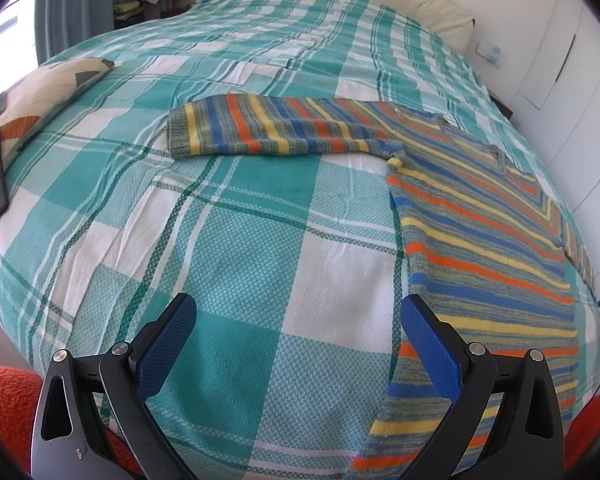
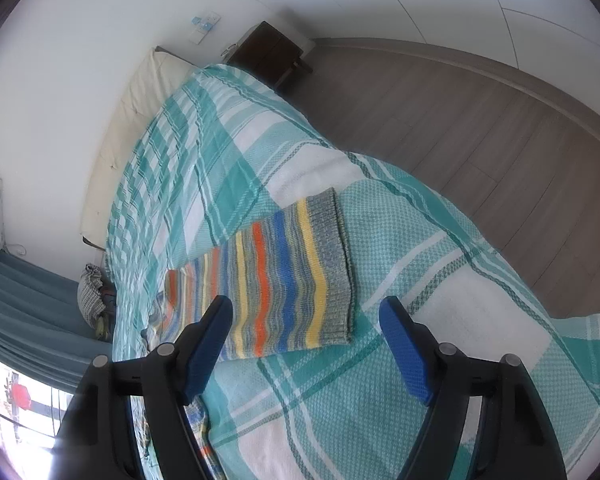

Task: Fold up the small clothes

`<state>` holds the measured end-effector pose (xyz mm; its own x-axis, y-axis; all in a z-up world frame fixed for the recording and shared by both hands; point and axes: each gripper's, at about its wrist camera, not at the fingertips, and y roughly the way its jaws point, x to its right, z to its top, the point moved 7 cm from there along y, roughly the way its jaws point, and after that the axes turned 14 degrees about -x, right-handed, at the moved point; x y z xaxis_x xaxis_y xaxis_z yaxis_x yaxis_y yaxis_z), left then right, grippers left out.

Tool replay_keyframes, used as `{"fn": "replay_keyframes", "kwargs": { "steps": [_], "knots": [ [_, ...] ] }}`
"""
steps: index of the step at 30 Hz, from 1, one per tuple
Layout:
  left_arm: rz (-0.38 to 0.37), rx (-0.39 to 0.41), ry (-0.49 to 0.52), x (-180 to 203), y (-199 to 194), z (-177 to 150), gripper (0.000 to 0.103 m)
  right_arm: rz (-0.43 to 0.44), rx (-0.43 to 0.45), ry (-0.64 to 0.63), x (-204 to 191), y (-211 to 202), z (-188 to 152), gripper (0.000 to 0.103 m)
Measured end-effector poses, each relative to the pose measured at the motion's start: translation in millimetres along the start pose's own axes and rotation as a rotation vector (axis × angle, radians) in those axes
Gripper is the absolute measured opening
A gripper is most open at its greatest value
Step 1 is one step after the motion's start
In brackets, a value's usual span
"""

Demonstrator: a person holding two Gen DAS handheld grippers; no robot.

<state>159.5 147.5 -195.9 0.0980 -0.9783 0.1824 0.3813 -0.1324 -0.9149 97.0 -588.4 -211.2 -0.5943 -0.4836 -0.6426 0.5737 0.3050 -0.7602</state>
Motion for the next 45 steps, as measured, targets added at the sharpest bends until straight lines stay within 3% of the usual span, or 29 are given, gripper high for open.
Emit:
{"fn": "replay_keyframes", "kwargs": {
  "steps": [6, 8, 10, 14, 17, 19, 22, 24, 26, 27, 28, 32, 36, 38, 39, 40, 41, 42, 45],
  "knots": [
    [0.017, -0.029, -0.048, -12.0, 10.8, -1.8, 0.102, -0.128, -0.059, -0.067, -0.2, 43.8, 20.6, 0.065],
    [0.015, -0.049, -0.061, -13.5, 18.1, -3.7, 0.102, -0.219, -0.094, -0.116, 0.6, 54.4, 22.6, 0.049],
    [0.014, -0.064, -0.063, -12.2, 23.7, -4.8, 0.102, -0.274, -0.097, -0.157, -1.2, 53.6, 25.4, 0.013],
    [0.006, -0.055, -0.035, -5.1, 21.9, -4.9, 0.102, -0.361, -0.041, -0.268, -32.2, 28.0, 26.3, 0.004],
    [0.001, -0.043, -0.016, -1.9, 18.8, -5.2, 0.102, -0.468, 0.038, -0.437, -97.5, 4.8, 13.0, 0.004],
    [-0.010, -0.045, -0.010, -0.6, 18.6, -4.9, 0.102, -0.467, 0.059, -0.557, -158.0, 2.1, -4.9, 0.004],
    [-0.030, -0.041, -0.005, 0.9, 16.7, -3.4, 0.102, -0.337, 0.027, -0.713, -255.5, 23.3, -44.5, 0.004],
    [-0.031, -0.031, -0.003, 0.2, 13.6, -2.1, 0.102, -0.148, -0.037, -0.771, -312.1, 50.1, -71.9, 0.005],
    [-0.034, -0.030, -0.009, -2.4, 12.1, -2.4, 0.102, 0.028, -0.156, -0.772, -347.5, 89.3, -96.1, 0.023],
    [-0.036, -0.033, -0.016, -4.9, 12.6, -2.6, 0.102, 0.064, -0.224, -0.742, -353.6, 109.3, -101.7, 0.060],
    [-0.037, -0.036, -0.026, -7.5, 13.0, -3.1, 0.102, 0.087, -0.260, -0.717, -355.0, 124.0, -105.5, 0.076],
    [-0.062, -0.039, -0.060, -14.1, 13.1, -2.8, 0.102, 0.070, -0.257, -0.703, -342.9, 139.8, -104.4, 0.075],
    [-0.057, -0.040, -0.042, -7.1, 18.3, 1.0, 0.102, 0.055, -0.347, -0.632, -300.3, 153.6, -104.0, 0.075],
    [-0.033, -0.048, -0.010, -0.2, 22.6, -0.4, 0.102, -0.018, -0.412, -0.565, -263.0, 177.7, -99.6, 0.075],
    [-0.020, -0.052, 0.009, 3.3, 24.2, -2.1, 0.102, -0.122, -0.419, -0.525, -236.4, 190.1, -93.5, 0.075],
    [-0.008, -0.056, 0.027, 6.0, 25.4, -4.0, 0.102, -0.224, -0.409, -0.487, -210.8, 197.4, -86.6, 0.065],
    [0.002, -0.063, 0.042, 8.5, 26.7, -6.2, 0.102, -0.261, -0.389, -0.467, -194.1, 197.3, -80.9, 0.055],
    [0.009, -0.068, 0.051, 9.5, 27.3, -8.1, 0.102, -0.243, -0.361, -0.459, -188.4, 190.4, -76.3, 0.048],
    [-0.002, -0.062, 0.055, 10.2, 24.8, -8.5, 0.102, -0.201, -0.278, -0.450, -188.0, 150.1, -74.2, 0.055]
  ]
}}
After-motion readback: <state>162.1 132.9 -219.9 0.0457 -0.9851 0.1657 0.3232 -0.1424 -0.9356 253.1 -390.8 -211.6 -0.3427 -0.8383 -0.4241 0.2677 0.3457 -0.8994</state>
